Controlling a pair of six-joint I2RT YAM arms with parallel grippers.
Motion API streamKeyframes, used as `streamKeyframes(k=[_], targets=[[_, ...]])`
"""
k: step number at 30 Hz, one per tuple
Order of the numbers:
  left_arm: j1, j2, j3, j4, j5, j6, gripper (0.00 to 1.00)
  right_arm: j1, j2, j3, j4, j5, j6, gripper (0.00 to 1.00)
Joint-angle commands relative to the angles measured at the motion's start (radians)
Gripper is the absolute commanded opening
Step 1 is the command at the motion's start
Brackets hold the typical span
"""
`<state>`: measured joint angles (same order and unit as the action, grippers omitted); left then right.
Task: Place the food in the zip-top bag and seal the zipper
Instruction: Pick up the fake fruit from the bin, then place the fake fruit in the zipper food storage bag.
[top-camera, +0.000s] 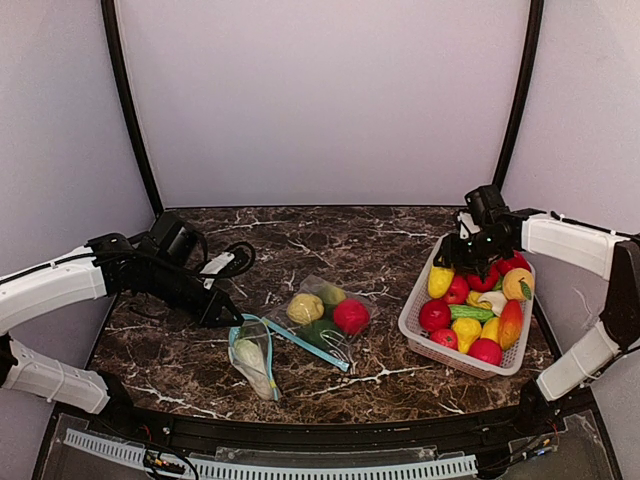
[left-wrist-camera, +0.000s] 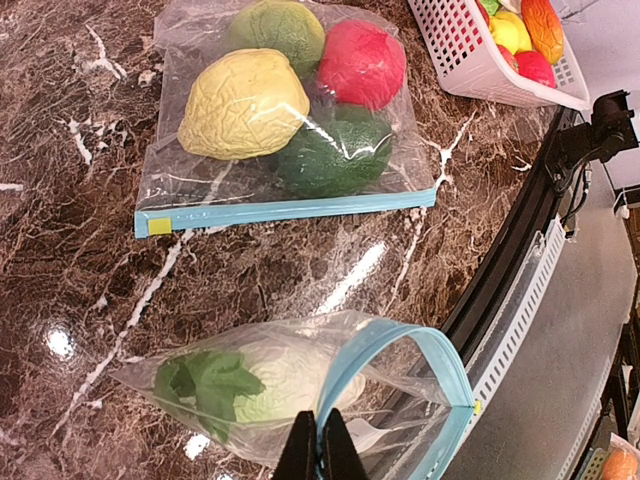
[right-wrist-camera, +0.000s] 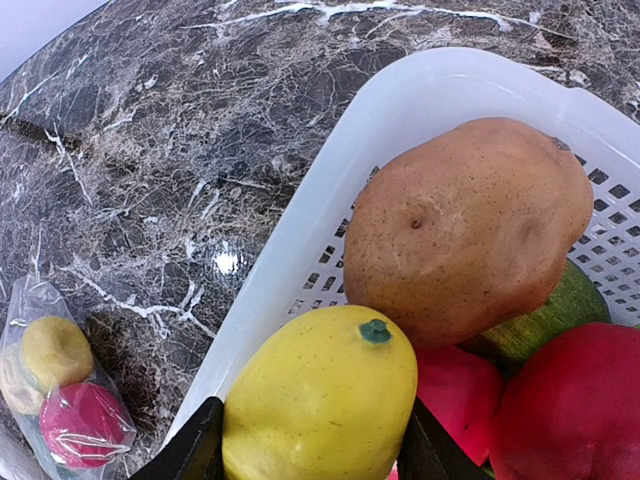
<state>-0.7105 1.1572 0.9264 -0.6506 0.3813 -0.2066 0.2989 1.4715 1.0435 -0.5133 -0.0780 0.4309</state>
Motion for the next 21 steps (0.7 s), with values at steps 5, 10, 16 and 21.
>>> streamKeyframes(k=[5, 10, 16, 21], targets=[[0.003, -0.014, 0.009, -0.009, -0.005, -0.007, 0.01, -0.002, -0.116, 0.000, -0.036, 0.011, -0.021, 0.34], [0.005, -0.012, 0.009, 0.003, 0.025, -0.015, 0.01, 0.051, -0.269, 0.036, -0.061, -0.048, -0.056, 0.32], [0.006, -0.005, 0.013, 0.015, 0.067, -0.014, 0.01, 0.333, -0.404, 0.047, 0.027, -0.074, 0.009, 0.31], [0.006, 0.013, 0.005, 0.019, 0.150, 0.003, 0.01, 0.667, -0.359, -0.003, 0.251, 0.058, 0.072, 0.30]])
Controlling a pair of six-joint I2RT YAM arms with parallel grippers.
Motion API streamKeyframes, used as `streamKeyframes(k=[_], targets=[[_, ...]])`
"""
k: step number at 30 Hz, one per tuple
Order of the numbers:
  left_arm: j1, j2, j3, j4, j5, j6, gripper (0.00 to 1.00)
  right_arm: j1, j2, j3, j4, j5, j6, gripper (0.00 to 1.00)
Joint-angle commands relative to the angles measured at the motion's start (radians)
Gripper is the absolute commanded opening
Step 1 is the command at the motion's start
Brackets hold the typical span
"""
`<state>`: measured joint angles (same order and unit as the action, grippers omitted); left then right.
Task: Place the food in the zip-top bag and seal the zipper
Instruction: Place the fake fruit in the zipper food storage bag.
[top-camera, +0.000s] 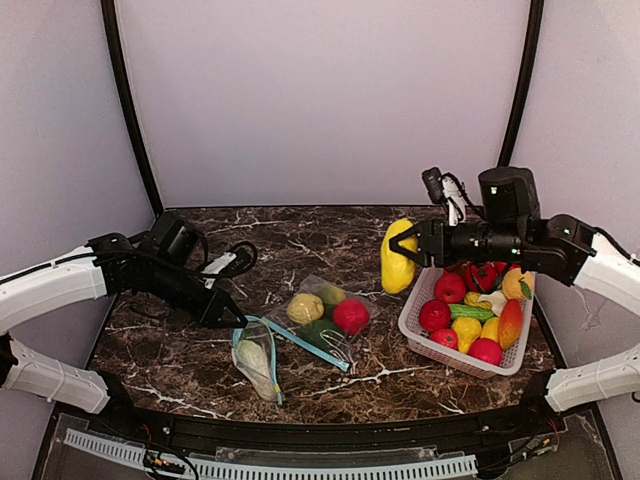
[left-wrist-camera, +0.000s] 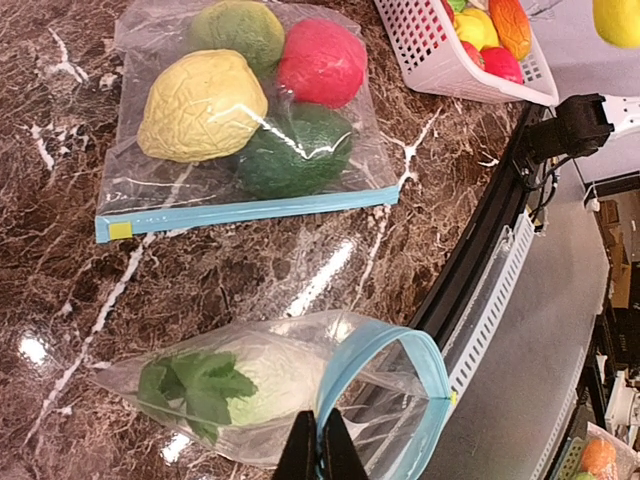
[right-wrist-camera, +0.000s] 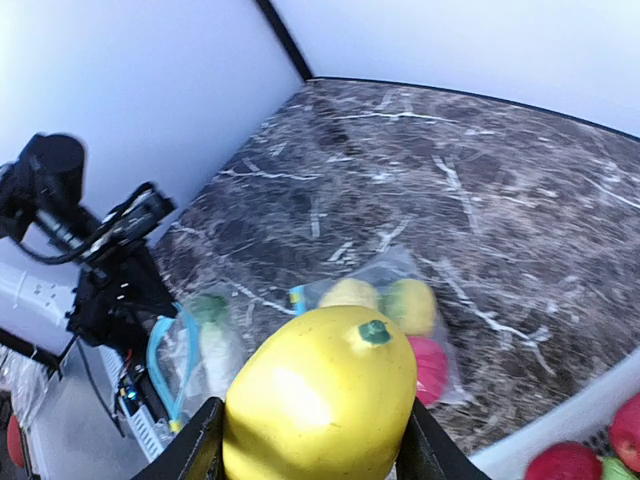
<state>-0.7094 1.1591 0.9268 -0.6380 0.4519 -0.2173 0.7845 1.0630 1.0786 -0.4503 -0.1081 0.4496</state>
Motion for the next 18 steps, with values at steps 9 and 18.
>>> streamKeyframes(k=[9, 18], targets=[[0.004, 0.024, -0.014, -0.004, 0.173, 0.023, 0.01, 0.545, 0.312, -0.011, 0.539, 0.269, -0.026, 0.29], [0.002, 0.013, -0.045, 0.021, 0.215, 0.005, 0.01, 0.663, 0.493, 0.053, 0.610, 0.422, -0.071, 0.28]])
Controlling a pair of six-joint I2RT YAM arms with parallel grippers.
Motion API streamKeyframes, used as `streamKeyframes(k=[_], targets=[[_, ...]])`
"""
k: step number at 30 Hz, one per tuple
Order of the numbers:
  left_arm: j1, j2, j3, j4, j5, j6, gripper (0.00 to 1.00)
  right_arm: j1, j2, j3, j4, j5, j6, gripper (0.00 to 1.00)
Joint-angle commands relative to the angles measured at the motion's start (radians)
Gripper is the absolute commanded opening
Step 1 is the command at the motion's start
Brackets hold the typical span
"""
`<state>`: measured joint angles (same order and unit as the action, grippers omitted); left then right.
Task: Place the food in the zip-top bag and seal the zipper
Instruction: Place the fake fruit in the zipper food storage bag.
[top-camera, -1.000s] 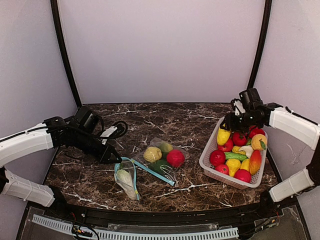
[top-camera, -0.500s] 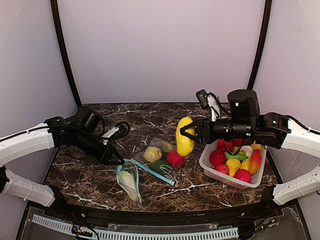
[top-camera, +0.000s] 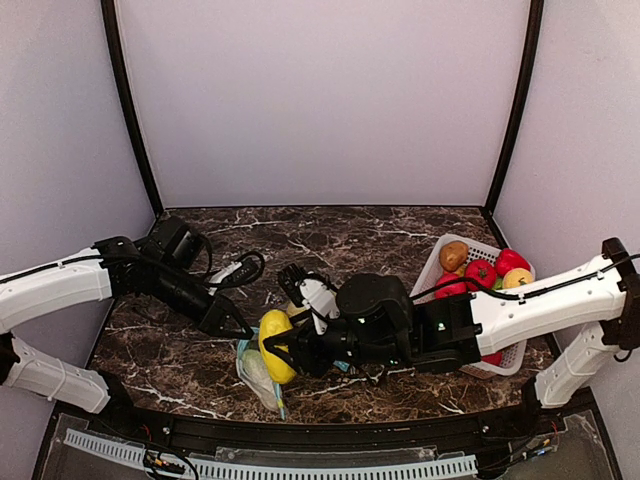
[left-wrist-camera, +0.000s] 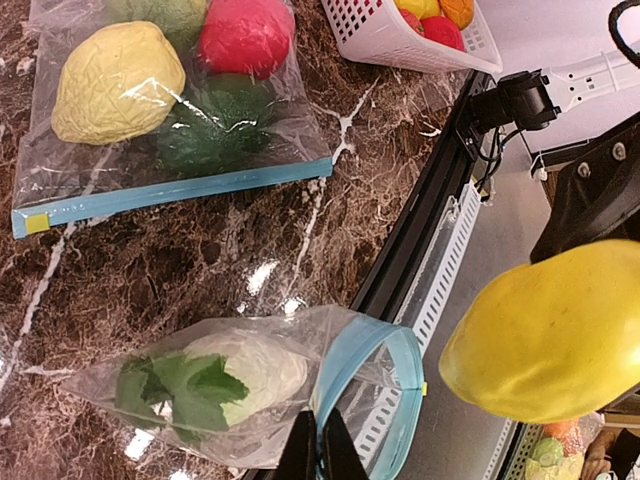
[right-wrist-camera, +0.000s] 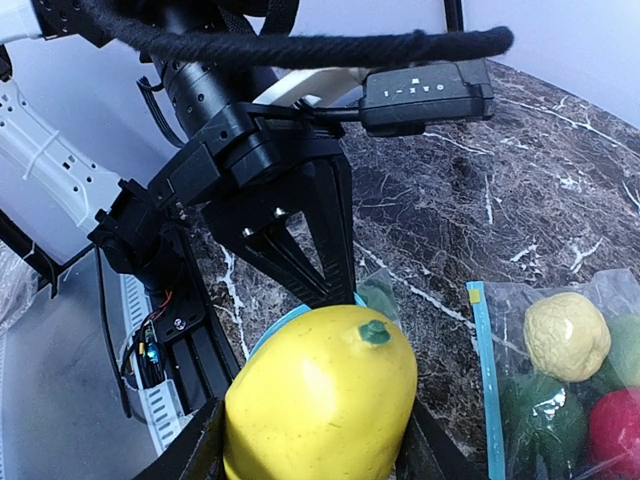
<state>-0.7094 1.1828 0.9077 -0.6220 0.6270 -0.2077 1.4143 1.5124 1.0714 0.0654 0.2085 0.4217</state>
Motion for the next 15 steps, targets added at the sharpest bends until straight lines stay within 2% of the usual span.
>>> streamKeyframes(k=[1, 8, 15], targets=[[0.002, -0.012, -0.028, 0.005, 0.040, -0.005, 0.01, 0.041, 0.058, 0.072, 0.100, 0.119, -0.056, 0.28], [0.002, -0.025, -0.036, -0.001, 0.039, -0.004, 0.01, 0.062, 0.158, 0.144, 0.111, 0.155, -0.115, 0.28], [0.002, -0.034, -0.034, -0.004, 0.034, -0.002, 0.01, 0.075, 0.208, 0.177, 0.016, 0.182, -0.109, 0.28]])
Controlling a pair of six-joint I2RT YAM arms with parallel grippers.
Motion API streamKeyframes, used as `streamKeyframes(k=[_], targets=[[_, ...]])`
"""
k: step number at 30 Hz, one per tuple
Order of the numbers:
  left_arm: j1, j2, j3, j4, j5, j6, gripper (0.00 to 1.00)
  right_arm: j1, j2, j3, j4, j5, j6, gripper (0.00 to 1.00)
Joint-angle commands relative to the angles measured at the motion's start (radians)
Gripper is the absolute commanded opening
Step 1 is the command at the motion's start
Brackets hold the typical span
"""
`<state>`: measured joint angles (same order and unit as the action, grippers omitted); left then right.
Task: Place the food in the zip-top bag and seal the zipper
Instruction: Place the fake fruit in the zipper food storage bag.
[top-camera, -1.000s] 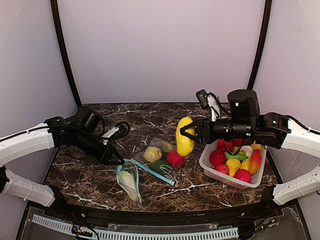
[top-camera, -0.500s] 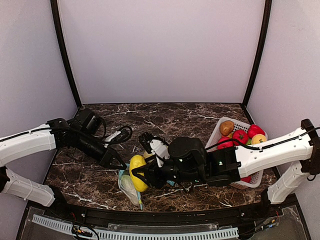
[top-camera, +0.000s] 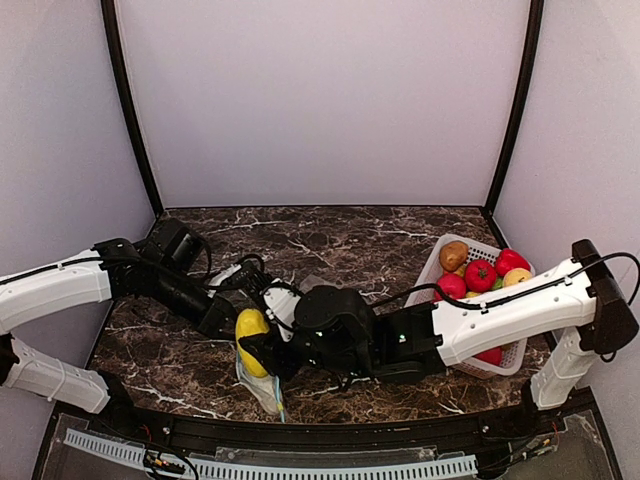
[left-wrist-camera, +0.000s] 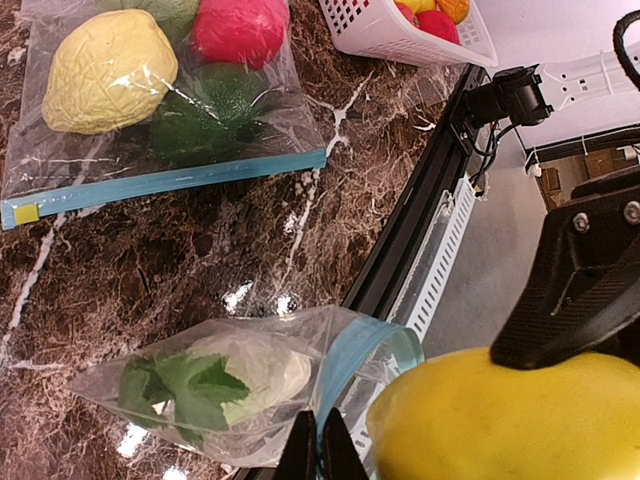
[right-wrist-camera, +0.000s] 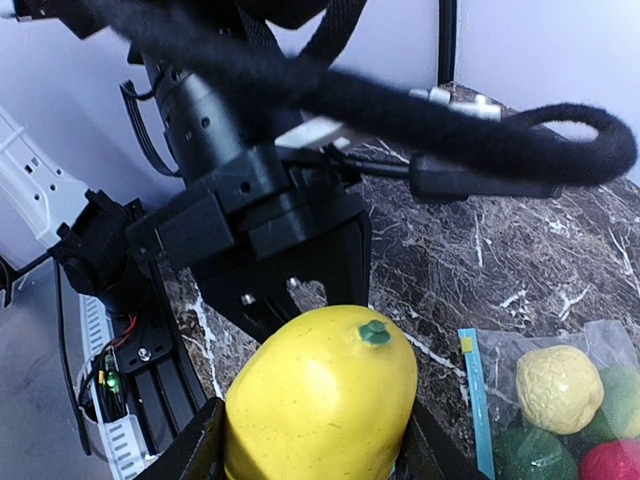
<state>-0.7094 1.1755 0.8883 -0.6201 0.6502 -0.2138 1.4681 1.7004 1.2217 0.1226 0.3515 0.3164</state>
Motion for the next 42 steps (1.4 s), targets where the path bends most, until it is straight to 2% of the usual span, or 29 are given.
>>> streamKeyframes(k=[1, 11, 19, 30, 34, 39, 42], targets=[[0.002, -0.028, -0.014, -0.006, 0.009, 0.003, 0.01, 0.026, 0.021, 0.023, -0.055, 0.042, 0.003, 0.28], [0.002, -0.034, -0.014, -0.001, 0.008, 0.004, 0.01, 0.039, 0.067, 0.043, -0.213, -0.016, 0.071, 0.27], [0.002, -0.043, -0.010, -0.006, 0.007, 0.003, 0.01, 0.036, 0.128, 0.135, -0.384, -0.096, 0.096, 0.26], [0.002, -0.058, -0.009, -0.013, -0.006, 0.002, 0.01, 0.001, 0.186, 0.256, -0.612, -0.308, 0.147, 0.26], [0.002, -0.057, -0.012, -0.011, -0.007, 0.000, 0.01, -0.001, 0.186, 0.279, -0.635, -0.317, 0.161, 0.33], [0.002, -0.058, -0.025, -0.005, -0.019, -0.014, 0.01, -0.005, 0.149, 0.305, -0.639, -0.279, 0.187, 0.47], [0.003, -0.066, -0.038, 0.011, -0.025, -0.034, 0.01, 0.006, 0.130, 0.327, -0.645, -0.272, 0.179, 0.63]])
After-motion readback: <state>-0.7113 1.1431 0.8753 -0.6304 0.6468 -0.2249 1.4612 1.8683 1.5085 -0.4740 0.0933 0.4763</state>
